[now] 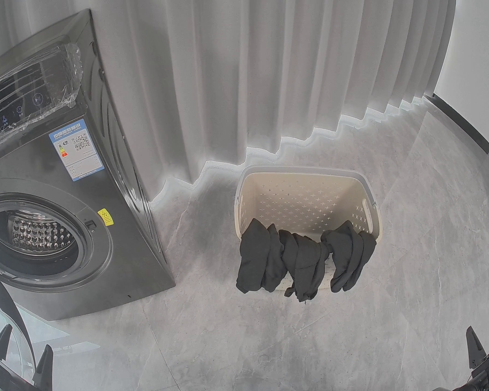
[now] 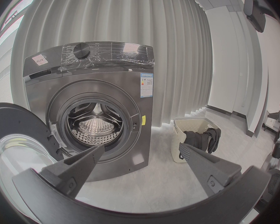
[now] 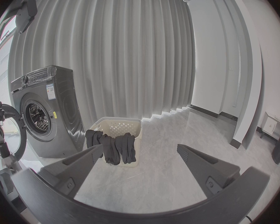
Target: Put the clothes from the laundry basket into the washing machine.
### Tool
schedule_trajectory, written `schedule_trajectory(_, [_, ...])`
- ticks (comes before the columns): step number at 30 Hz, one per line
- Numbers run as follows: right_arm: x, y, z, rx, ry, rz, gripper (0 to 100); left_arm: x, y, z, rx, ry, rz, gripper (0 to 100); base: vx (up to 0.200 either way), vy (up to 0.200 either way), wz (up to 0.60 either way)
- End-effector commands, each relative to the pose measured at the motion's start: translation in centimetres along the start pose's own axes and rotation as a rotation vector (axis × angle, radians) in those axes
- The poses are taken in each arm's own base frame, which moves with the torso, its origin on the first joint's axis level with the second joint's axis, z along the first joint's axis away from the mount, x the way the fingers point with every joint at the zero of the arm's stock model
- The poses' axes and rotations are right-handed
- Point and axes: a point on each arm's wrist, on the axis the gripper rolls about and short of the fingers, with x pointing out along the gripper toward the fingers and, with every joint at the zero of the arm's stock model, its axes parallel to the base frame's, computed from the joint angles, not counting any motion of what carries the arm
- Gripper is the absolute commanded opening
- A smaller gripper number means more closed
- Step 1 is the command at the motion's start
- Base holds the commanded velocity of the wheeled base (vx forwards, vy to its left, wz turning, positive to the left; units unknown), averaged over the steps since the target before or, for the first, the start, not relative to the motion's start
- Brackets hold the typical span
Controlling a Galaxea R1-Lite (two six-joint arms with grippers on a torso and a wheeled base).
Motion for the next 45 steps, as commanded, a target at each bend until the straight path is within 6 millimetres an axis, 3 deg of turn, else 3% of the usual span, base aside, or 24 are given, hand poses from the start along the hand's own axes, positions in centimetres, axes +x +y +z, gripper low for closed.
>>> schedule_trajectory(1, [0.08, 0.0, -0.5, -0.001, 0.01, 0.001, 100, 0.03, 0.0, -0.52, 0.0, 0.005, 0.0, 100, 0.0, 0.0, 0.0])
schedule_trajectory(7, [0.08, 0.0, -0.5, -0.001, 0.01, 0.001, 100, 0.03, 0.0, -0.52, 0.0, 0.005, 0.0, 100, 0.0, 0.0, 0.0])
schedule_trajectory(13, [0.08, 0.0, -0.5, -0.001, 0.01, 0.001, 100, 0.03, 0.0, -0.52, 0.0, 0.005, 0.0, 100, 0.0, 0.0, -0.6])
schedule_trajectory(32, [0.08, 0.0, -0.5, -0.001, 0.01, 0.001, 100, 0.03, 0.0, -0.52, -0.002, 0.005, 0.0, 100, 0.0, 0.0, 0.0])
schedule_trajectory(38, [0.08, 0.0, -0.5, -0.001, 0.01, 0.001, 100, 0.03, 0.0, -0.52, -0.002, 0.005, 0.0, 100, 0.2, 0.0, 0.0])
schedule_trajectory(45, [0.08, 0.0, -0.5, -0.001, 0.01, 0.001, 100, 0.03, 0.01, -0.52, 0.0, 0.005, 0.002, 100, 0.0, 0.0, 0.0])
